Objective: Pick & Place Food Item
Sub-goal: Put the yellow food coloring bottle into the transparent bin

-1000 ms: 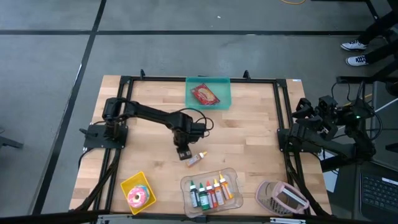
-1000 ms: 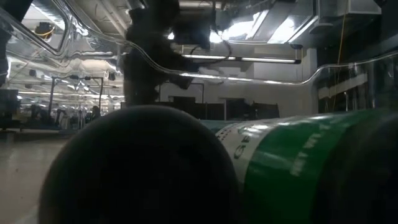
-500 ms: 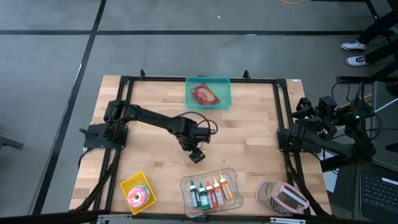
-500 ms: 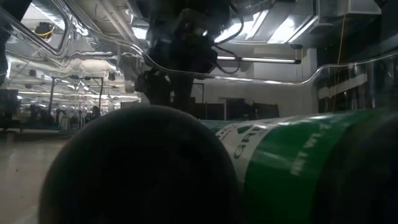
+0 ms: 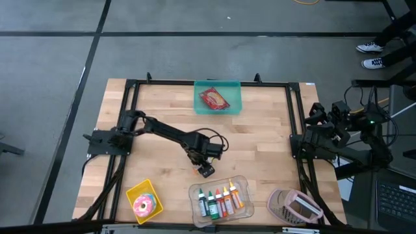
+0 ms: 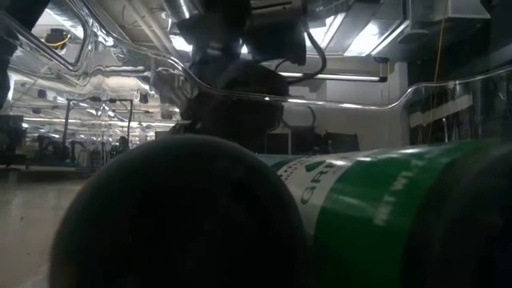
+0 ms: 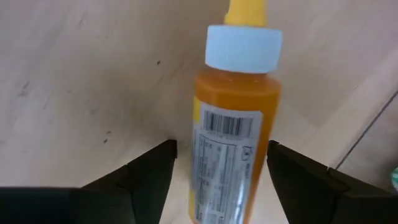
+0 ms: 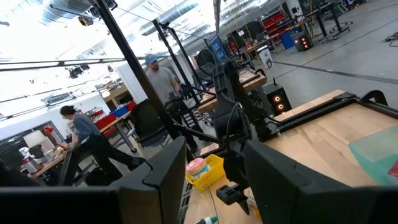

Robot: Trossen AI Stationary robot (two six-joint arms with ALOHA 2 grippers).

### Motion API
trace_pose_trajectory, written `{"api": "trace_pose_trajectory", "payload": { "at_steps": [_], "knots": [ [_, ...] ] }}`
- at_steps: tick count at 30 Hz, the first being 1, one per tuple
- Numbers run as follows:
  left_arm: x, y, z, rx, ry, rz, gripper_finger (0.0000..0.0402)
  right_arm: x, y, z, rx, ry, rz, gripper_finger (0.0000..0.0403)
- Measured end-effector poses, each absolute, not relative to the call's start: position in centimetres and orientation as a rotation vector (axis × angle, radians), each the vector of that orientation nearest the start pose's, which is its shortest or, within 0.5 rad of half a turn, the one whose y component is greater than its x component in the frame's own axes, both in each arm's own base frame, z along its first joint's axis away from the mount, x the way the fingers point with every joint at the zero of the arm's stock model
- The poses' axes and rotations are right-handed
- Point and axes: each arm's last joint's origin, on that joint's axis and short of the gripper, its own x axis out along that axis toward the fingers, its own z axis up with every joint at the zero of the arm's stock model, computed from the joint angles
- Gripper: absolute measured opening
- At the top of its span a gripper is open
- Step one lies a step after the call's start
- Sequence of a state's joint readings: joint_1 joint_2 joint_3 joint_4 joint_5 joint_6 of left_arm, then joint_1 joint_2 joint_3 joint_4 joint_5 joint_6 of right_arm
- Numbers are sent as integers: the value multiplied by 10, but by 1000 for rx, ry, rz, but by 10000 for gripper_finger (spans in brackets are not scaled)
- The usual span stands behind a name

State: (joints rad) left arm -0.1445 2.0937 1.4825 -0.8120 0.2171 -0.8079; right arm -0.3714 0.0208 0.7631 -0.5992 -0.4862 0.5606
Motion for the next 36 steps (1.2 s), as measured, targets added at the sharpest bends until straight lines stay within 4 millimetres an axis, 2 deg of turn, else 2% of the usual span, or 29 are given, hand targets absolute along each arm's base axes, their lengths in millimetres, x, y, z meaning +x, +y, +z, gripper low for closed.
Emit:
{"api": "trace_pose_trajectory", "payload": {
  "at_steps": [3,5,9,12,13,18,21,24,26,30,36],
  "knots": [
    [398,-64,139,-734,1484,332,250,-6,17,332,500,-95,147,165],
    [399,-63,136,-752,1481,347,235,-6,17,332,500,-96,144,165],
    [402,-51,143,-814,1412,377,156,-6,15,334,509,-137,86,165],
    [414,-34,161,-808,1217,381,86,-7,14,340,558,-204,59,165],
    [414,-27,171,-806,1171,384,74,-7,14,342,571,-227,58,165],
    [430,2,216,-836,791,337,74,-12,12,355,687,-387,42,165],
    [439,19,252,-797,493,276,74,-14,12,360,745,-470,34,165],
    [445,34,288,-728,190,184,74,-14,11,360,767,-471,26,165],
    [447,41,304,-704,27,134,76,-11,9,357,787,-444,-21,165],
    [446,49,320,-674,-131,82,74,-2,1,351,842,-411,-197,165],
    [447,44,319,-642,-117,74,74,8,-9,351,951,-489,-396,165]
  ]
}}
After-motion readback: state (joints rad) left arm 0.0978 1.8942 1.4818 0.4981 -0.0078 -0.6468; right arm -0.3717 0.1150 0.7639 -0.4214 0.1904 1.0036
